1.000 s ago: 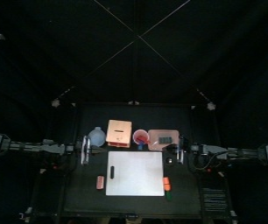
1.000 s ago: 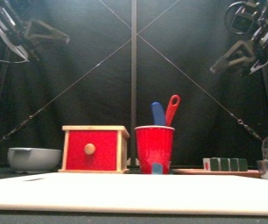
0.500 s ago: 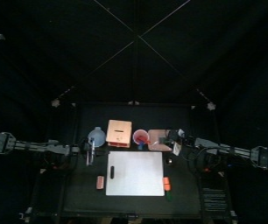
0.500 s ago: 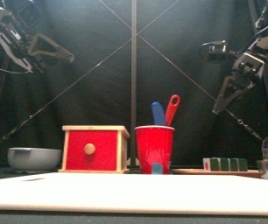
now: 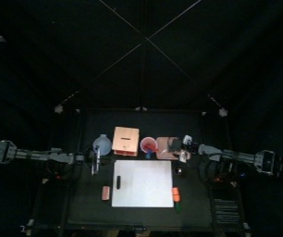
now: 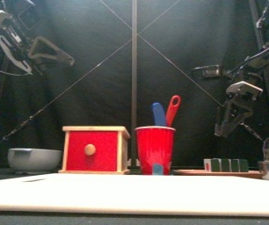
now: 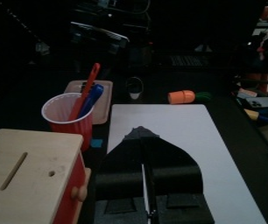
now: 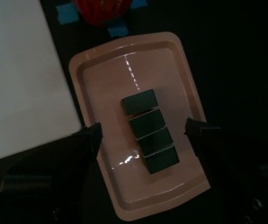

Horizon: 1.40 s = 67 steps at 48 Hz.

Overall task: Place sushi on board then cut the sushi with the knife then place the pieces on the plate
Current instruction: Place the sushi on the board

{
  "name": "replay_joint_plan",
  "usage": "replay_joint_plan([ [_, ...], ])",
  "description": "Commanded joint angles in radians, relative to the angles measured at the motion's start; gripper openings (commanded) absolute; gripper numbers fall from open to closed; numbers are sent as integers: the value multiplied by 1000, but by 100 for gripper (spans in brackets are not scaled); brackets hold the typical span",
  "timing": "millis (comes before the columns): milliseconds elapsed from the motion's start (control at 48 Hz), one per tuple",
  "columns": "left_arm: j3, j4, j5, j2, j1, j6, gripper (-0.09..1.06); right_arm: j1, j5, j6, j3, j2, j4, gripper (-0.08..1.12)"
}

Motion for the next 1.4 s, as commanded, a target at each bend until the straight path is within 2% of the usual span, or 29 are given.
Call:
replay_joint_plan([
  [21,-14,0,-11,2,12,2,-2,-29,-9,-23,-29,31,-11,104],
  [479,-14,0,-11,2,20,0,-2,-97,-15,-173,-52,225,48,103],
  [833,-14,-2,-11,2,20,-3,-2,-138,-72,-212,-51,287,78,100],
  [1062,-8,0,-11,2,20,-3,-2,-132,-74,-210,-55,333,84,81],
  [1292,-6,0,-11,2,20,-3,-2,-129,-41,-204,-75,321,107,53],
  [1396,-6,0,-11,2,20,-2,-2,-129,8,-196,-94,291,153,50],
])
